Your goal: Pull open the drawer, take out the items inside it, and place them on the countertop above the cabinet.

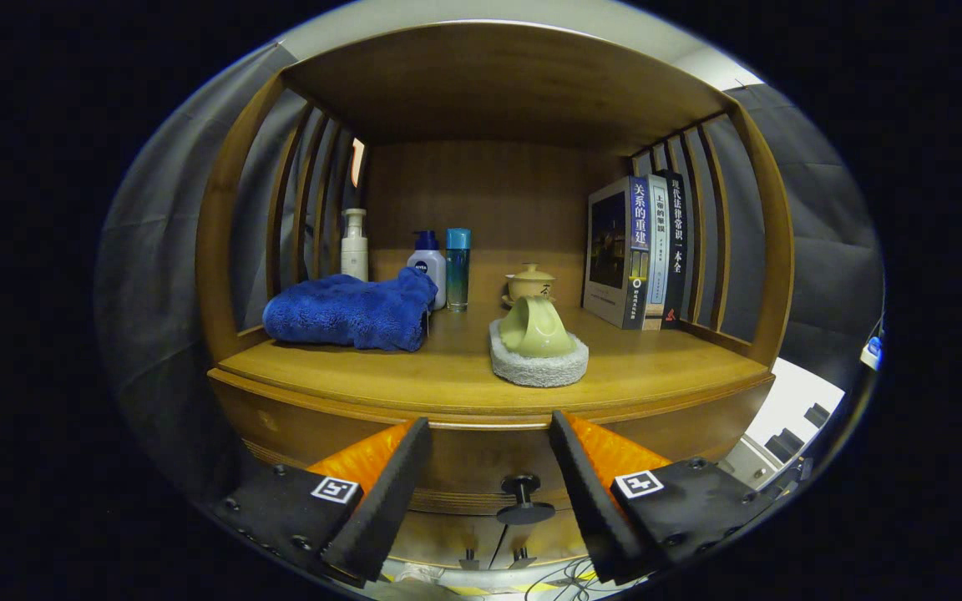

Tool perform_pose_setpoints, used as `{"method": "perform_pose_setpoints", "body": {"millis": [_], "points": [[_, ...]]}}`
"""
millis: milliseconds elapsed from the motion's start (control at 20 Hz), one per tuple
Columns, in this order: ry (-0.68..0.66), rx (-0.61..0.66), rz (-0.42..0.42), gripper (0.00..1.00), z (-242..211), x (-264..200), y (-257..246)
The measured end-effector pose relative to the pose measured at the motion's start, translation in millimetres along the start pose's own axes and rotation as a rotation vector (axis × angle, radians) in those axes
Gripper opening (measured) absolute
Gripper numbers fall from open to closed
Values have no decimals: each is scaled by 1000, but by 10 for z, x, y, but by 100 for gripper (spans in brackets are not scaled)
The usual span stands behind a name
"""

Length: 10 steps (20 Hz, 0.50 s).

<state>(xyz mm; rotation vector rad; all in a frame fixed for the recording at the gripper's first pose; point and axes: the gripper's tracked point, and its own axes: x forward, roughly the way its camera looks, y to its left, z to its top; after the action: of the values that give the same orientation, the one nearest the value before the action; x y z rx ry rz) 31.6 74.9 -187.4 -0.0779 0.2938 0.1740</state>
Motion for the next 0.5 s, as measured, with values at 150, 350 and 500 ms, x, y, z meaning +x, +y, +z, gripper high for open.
{"method": "perform_pose_setpoints", "body": {"millis": [150, 350, 500], "points": [[7, 4, 1, 97, 7, -4, -1], [37, 18, -11, 97, 53, -10, -25], [0, 12, -16, 97, 340, -34, -61]]}}
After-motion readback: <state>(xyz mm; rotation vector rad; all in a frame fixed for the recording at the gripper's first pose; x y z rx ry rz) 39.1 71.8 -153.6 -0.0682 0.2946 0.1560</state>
